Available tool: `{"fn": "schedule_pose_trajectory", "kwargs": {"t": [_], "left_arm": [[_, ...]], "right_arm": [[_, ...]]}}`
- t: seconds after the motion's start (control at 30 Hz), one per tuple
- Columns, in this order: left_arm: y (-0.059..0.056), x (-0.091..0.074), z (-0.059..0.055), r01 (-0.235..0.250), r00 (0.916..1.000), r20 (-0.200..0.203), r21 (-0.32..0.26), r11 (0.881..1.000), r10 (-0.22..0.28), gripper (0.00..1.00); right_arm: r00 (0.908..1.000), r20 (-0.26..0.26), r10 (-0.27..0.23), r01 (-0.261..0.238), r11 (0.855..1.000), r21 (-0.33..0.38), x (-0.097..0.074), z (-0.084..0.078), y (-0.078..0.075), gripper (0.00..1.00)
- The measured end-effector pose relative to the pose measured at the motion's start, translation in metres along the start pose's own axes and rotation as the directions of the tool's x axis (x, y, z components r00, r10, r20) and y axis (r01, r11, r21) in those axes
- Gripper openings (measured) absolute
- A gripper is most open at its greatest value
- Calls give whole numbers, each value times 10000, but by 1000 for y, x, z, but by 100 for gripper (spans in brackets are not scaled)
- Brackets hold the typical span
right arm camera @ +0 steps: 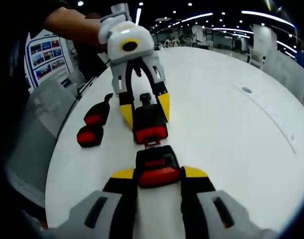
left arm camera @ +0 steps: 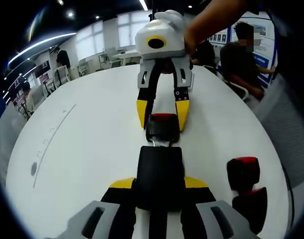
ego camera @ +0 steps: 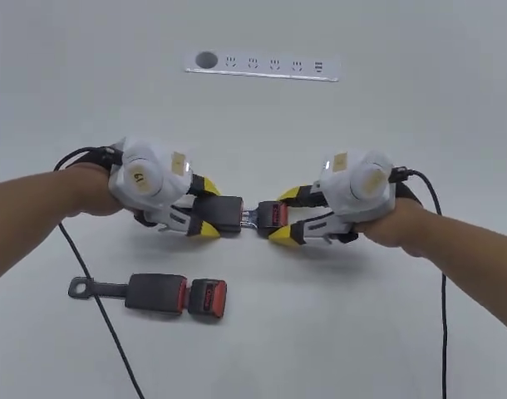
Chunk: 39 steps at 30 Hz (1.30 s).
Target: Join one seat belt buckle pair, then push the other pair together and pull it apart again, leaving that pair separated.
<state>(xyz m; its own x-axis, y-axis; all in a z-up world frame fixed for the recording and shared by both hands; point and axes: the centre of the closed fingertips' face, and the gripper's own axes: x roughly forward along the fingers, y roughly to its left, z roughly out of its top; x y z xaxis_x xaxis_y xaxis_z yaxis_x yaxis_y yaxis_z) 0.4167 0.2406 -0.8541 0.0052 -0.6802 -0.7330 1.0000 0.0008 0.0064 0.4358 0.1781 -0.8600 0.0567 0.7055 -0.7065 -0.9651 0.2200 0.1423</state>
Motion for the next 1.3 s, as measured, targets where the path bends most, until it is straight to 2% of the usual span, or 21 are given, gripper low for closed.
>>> {"fn": "schedule_pose_trajectory", "kwargs": {"t": [0.1, 0.13, 0.17, 0.2, 0.27, 0.37, 0.43, 0.47, 0.5, 0.6, 0.67, 0.7, 0.87, 1.3], "left_arm": [[0, 0, -1, 67, 10000, -33, 8, 10000, -67, 35], [-1, 1, 0, 113, 9999, -24, 41, 9999, -113, 35], [-5, 5, 4, 167, 9998, 77, 265, 9995, -169, 35], [-6, 8, 6, 156, 9998, 85, 157, 9998, -157, 35], [-7, 6, 5, 188, 9998, 75, 139, 9997, -189, 35], [-6, 6, 5, 268, 9995, 160, 127, 9996, -270, 36], [-5, 9, 9, 317, 9993, 190, 188, 9993, -321, 38], [-8, 8, 9, 401, 9992, 15, 203, 9990, -402, 38], [-6, 8, 11, 328, 9994, 75, 171, 9993, -329, 39], [-7, 8, 9, 247, 9995, 173, 105, 9996, -249, 39], [-6, 9, 10, 188, 9995, 264, -52, 9998, -186, 40], [-6, 9, 10, 177, 9995, 255, -31, 9998, -176, 40], [-4, 11, 11, 177, 9996, 208, -57, 9998, -176, 40], [-2, 12, 12, 285, 9996, 71, -21, 9996, -285, 40]], "right_arm": [[10000, 60, 38, -38, 9999, 117, 0, -1, 3, 33], [9998, 157, 90, -94, 9997, 215, 4, 3, 2, 33], [9986, 446, 268, -287, 9987, 419, 7, 8, 9, 32], [10000, 32, 69, -67, 9993, -375, 8, 7, 4, 32], [9996, 252, 152, -164, 9989, 443, 9, 9, 7, 32], [9997, 228, 92, -105, 9984, 564, 15, 16, 13, 32], [9988, 473, 134, -166, 9975, 691, 25, 25, 18, 32], [9991, 414, 86, -113, 9978, 658, 27, 26, 20, 32], [9990, 453, 35, -49, 9995, 306, 27, 28, 18, 32], [9987, 515, 59, -84, 9988, 486, 27, 26, 18, 32], [9990, 426, 101, -116, 9993, 346, 27, 26, 20, 32], [9995, 302, 125, -129, 9998, 162, 26, 25, 21, 32], [9990, 405, 162, -170, 9997, 200, 25, 22, 23, 32], [9995, 290, 135, -139, 9998, 131, 25, 22, 26, 32]]}}
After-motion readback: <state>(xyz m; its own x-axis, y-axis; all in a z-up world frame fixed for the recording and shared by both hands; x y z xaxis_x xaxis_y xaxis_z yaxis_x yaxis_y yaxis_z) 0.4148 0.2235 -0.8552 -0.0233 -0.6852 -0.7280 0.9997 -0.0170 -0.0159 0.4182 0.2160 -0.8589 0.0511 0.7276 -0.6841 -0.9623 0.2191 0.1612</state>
